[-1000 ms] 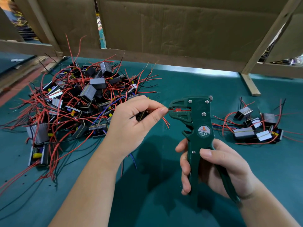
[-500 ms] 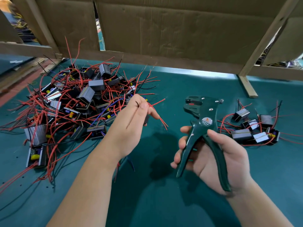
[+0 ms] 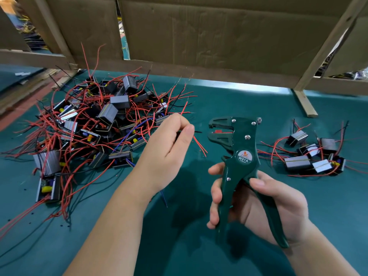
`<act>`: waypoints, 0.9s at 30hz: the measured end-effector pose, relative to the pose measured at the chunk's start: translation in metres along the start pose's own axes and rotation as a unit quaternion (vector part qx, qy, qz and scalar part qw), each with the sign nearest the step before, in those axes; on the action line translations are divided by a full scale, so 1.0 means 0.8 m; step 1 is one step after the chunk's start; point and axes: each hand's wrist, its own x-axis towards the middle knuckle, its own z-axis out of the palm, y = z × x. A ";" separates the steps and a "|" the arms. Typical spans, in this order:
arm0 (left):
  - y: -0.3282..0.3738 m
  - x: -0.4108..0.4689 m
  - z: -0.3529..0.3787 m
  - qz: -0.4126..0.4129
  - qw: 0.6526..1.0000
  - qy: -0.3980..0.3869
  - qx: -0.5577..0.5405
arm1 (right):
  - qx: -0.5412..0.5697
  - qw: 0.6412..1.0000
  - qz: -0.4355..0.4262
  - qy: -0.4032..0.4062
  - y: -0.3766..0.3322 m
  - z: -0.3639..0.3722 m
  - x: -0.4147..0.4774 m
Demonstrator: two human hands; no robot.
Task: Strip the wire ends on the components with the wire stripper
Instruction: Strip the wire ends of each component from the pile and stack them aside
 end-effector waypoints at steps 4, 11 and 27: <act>0.009 0.000 0.005 0.018 0.999 0.029 -0.021 | -0.004 1.000 0.007 -0.014 0.002 0.003 0.001; 0.015 -0.003 0.012 0.035 0.999 0.024 -0.018 | -0.013 1.000 0.004 -0.026 0.002 0.003 -0.001; 0.016 -0.003 0.010 0.079 0.997 0.016 0.014 | -0.051 0.998 0.005 0.029 0.005 0.004 -0.003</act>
